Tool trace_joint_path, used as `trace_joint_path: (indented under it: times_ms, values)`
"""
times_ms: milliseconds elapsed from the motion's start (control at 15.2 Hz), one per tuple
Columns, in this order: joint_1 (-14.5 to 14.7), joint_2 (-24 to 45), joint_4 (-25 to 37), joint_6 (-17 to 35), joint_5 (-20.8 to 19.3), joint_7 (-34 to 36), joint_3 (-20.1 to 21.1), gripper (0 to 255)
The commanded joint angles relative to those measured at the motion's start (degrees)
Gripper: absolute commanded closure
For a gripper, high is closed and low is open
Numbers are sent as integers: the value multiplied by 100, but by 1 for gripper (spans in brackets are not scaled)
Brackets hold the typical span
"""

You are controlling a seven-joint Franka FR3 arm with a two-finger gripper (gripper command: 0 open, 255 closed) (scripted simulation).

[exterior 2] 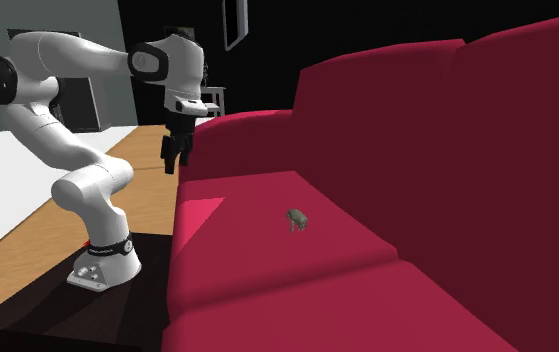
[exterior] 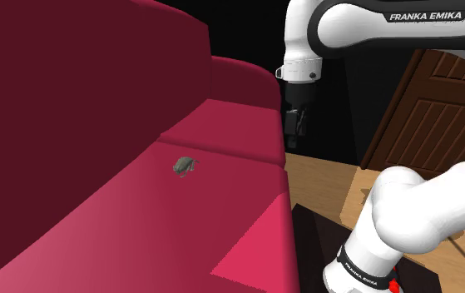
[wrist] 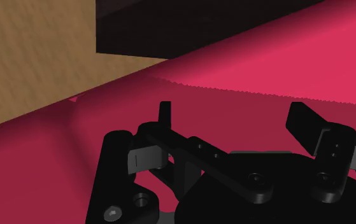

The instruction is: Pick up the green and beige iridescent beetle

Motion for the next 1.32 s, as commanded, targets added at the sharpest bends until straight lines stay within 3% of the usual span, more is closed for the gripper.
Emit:
trace_joint_path:
  times_ms: [0, 330, 660, 1254]
  values:
    - [0, 0, 0, 0, 0, 0, 0, 0]
    - [-135, 808, 224, 572, 420, 1483, 683, 0]
    - [-322, 1834, 712, 1101, 586, 2935, 1259, 0]
    - [-608, 3976, 2164, 1673, 202, 5518, 1883, 0]
